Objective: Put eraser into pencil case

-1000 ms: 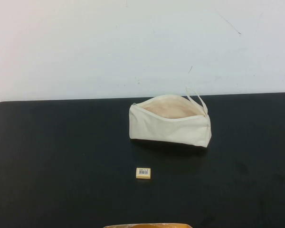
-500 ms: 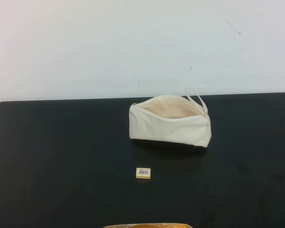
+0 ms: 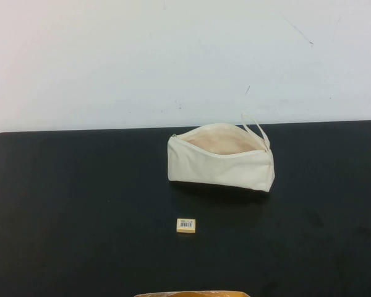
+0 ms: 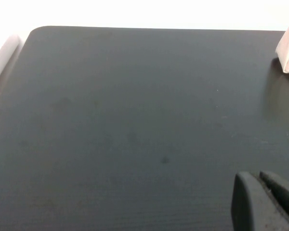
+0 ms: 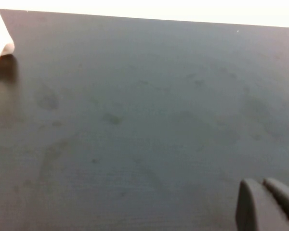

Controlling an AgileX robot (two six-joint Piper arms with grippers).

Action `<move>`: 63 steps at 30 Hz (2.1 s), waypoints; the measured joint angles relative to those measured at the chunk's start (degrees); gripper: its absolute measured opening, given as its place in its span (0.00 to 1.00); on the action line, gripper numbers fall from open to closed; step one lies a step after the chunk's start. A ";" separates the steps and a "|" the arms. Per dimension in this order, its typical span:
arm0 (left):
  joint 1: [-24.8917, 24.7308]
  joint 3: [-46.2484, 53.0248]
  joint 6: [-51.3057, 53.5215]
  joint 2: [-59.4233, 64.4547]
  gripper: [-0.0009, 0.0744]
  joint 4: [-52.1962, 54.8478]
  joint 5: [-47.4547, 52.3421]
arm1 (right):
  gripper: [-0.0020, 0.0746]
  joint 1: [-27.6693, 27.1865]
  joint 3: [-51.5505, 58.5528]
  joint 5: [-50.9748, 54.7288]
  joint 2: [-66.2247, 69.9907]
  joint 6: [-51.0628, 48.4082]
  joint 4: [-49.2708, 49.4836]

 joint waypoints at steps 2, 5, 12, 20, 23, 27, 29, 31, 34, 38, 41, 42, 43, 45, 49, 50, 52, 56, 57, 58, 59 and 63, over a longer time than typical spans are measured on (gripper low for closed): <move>0.00 0.00 0.00 0.00 0.01 0.00 0.00 | 0.02 0.00 0.00 0.00 0.00 0.00 0.00; 0.00 0.00 0.00 0.00 0.01 0.00 0.00 | 0.02 0.00 0.00 0.00 0.00 0.00 0.00; 0.00 0.00 0.00 0.00 0.01 0.00 0.00 | 0.02 0.00 0.00 0.00 0.00 0.00 0.00; 0.00 0.00 1.33 0.00 0.01 0.27 0.00 | 0.02 0.00 0.00 0.00 0.00 0.00 0.00; 0.00 0.00 1.44 0.00 0.01 0.51 0.00 | 0.02 0.00 0.00 0.00 0.00 0.00 0.00; 0.00 0.00 1.44 0.00 0.01 0.50 0.00 | 0.02 0.00 0.00 0.00 0.00 0.00 0.00; 0.00 0.00 1.44 0.00 0.01 0.50 0.00 | 0.02 0.00 0.00 0.00 0.00 0.00 0.00; 0.00 0.00 1.44 0.00 0.01 0.50 0.00 | 0.02 0.00 0.00 0.00 0.00 0.00 0.00; 0.00 0.12 1.44 0.00 0.01 0.50 -1.48 | 0.02 0.00 0.00 0.00 0.00 0.00 0.00; 0.00 0.36 1.44 0.00 0.01 0.50 -10.74 | 0.02 0.00 0.00 0.00 0.00 0.00 0.00; 0.00 0.36 1.54 0.00 0.01 0.50 -22.43 | 0.02 0.00 0.00 0.00 0.00 0.00 0.00; 0.00 0.36 1.54 0.00 0.01 0.64 -26.59 | 0.02 0.00 0.00 0.00 0.00 0.00 0.00; 0.00 0.36 1.54 0.00 0.01 0.77 -30.50 | 0.02 0.00 0.00 0.00 0.00 0.00 0.00; 0.00 0.36 1.56 0.00 0.01 1.05 -36.96 | 0.02 0.00 0.00 0.00 0.00 0.00 0.00; 0.00 0.36 1.67 0.00 0.01 1.14 -47.77 | 0.02 0.00 0.00 0.00 0.00 0.00 0.00; 0.00 0.36 1.67 0.00 0.01 1.14 -49.82 | 0.02 0.00 0.00 0.00 0.00 0.00 0.00; 0.00 0.36 1.67 0.00 0.01 1.14 -52.99 | 0.02 0.00 0.00 0.00 0.00 0.00 0.00; 0.00 0.36 0.60 0.00 0.01 -0.20 -57.55 | 0.02 0.00 0.00 0.00 0.00 0.00 0.00; 0.00 0.36 0.00 0.00 0.01 -0.84 -57.65 | 0.02 0.00 0.00 0.00 0.00 0.00 0.00; 0.00 0.36 -0.57 0.00 0.01 -1.40 -57.19 | 0.02 0.00 0.00 0.00 0.00 0.00 0.00; 0.00 0.36 -0.82 0.00 0.01 -1.46 -55.75 | 0.02 0.00 0.00 0.00 0.00 0.00 0.00; 0.00 -9.79 -1.43 0.00 0.01 1.81 -33.22 | 0.02 0.00 0.00 0.00 0.00 0.00 0.00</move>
